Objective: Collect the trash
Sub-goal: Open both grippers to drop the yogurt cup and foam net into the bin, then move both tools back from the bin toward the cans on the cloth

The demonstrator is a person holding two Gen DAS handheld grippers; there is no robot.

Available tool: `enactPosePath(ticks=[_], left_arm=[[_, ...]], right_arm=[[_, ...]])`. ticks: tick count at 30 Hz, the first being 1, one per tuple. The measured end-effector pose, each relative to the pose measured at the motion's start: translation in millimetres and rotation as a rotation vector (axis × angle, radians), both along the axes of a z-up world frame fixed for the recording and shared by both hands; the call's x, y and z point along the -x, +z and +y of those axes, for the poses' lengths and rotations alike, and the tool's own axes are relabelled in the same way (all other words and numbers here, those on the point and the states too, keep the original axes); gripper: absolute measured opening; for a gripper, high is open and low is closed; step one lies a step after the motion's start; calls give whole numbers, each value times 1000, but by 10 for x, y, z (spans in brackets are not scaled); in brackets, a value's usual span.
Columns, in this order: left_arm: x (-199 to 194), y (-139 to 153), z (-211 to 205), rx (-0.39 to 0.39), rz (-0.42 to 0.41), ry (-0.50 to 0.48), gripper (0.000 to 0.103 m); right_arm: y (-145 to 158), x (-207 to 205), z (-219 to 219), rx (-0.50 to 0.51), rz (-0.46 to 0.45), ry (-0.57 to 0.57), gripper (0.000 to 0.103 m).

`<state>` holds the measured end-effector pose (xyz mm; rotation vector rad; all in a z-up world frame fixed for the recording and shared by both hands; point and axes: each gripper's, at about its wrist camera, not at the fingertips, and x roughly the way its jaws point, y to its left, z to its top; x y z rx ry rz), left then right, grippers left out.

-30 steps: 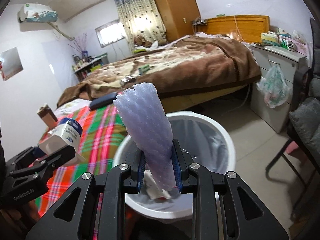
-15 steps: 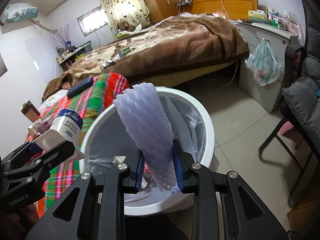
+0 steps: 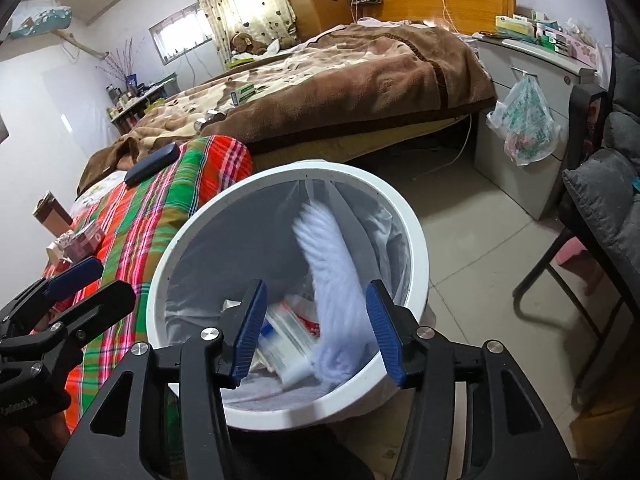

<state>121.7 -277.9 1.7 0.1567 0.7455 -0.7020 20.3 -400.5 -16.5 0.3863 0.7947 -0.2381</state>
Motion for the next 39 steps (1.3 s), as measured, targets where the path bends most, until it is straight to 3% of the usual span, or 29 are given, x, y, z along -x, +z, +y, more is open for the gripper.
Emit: enactPosePath(ticks=[28,39], left_arm=[[294,340,920,43,-76,165,81],[348,379,1556,46,-90,301,81]], right_arm=[[250,88,488,31,-104,45,53],[316,4,833,25,-137,126,53]])
